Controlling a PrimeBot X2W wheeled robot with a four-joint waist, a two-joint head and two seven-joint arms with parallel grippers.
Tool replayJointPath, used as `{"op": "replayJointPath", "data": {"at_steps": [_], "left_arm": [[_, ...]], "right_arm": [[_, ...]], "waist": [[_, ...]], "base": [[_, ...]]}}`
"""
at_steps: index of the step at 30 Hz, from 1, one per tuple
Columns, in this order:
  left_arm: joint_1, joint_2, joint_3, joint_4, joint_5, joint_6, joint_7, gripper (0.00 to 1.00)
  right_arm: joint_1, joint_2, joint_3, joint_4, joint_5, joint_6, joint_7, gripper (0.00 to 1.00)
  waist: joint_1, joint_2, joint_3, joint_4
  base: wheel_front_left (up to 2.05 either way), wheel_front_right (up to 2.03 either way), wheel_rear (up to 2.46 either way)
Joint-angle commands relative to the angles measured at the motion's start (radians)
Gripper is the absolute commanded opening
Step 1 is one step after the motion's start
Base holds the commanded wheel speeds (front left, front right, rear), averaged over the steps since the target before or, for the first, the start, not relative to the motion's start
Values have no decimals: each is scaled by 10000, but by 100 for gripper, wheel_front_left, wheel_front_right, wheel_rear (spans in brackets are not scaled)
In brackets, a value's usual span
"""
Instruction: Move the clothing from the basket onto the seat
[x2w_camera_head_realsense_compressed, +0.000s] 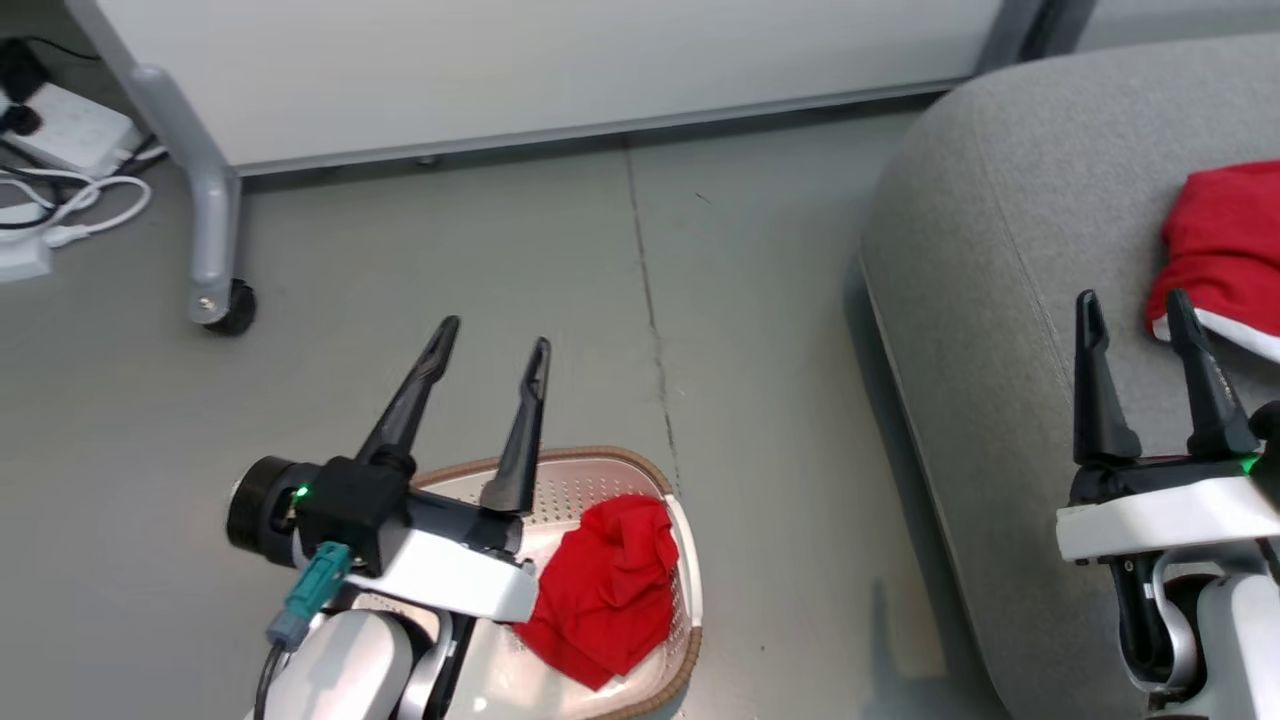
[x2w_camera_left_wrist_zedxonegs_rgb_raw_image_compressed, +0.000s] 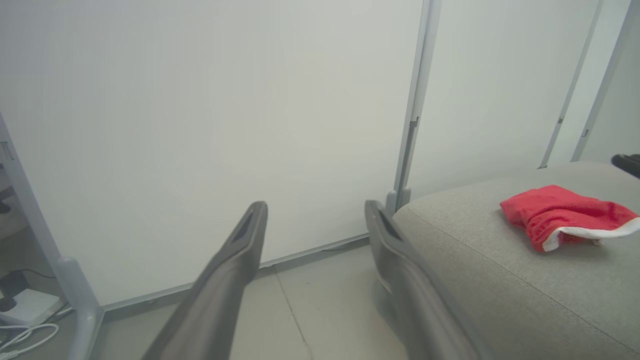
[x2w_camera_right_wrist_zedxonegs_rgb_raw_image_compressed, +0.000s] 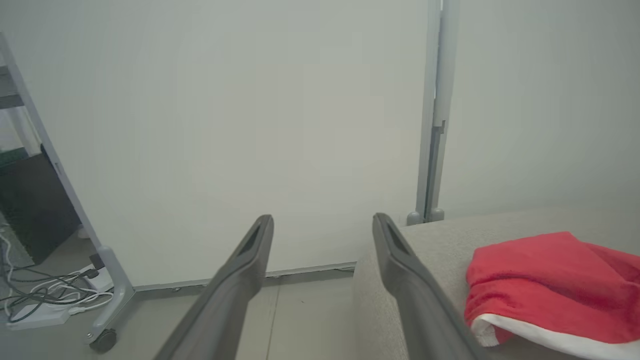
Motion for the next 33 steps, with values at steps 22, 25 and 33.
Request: {"op": "replayJointPath", "data": {"at_steps": [22, 25, 33], "left_arm": [[2067, 431, 1517, -45, -510, 489, -454, 100], [2354, 412, 1644, 12, -451, 589, -465, 100], [3014, 98, 2082, 96, -354, 248, -471, 100]], "right_arm": [[1903, 310, 859, -1133, -968, 2, 1291, 100], [2126, 331, 824, -1105, -969, 2, 1342, 100], [2603, 371, 634, -1031, -952, 2, 1513, 100]], "waist": [[0, 0, -1793, 674], [0, 0, -1968, 650], [0, 0, -2299, 671]], "base": [[0, 0, 0], [0, 0, 0], [0, 0, 0]]}}
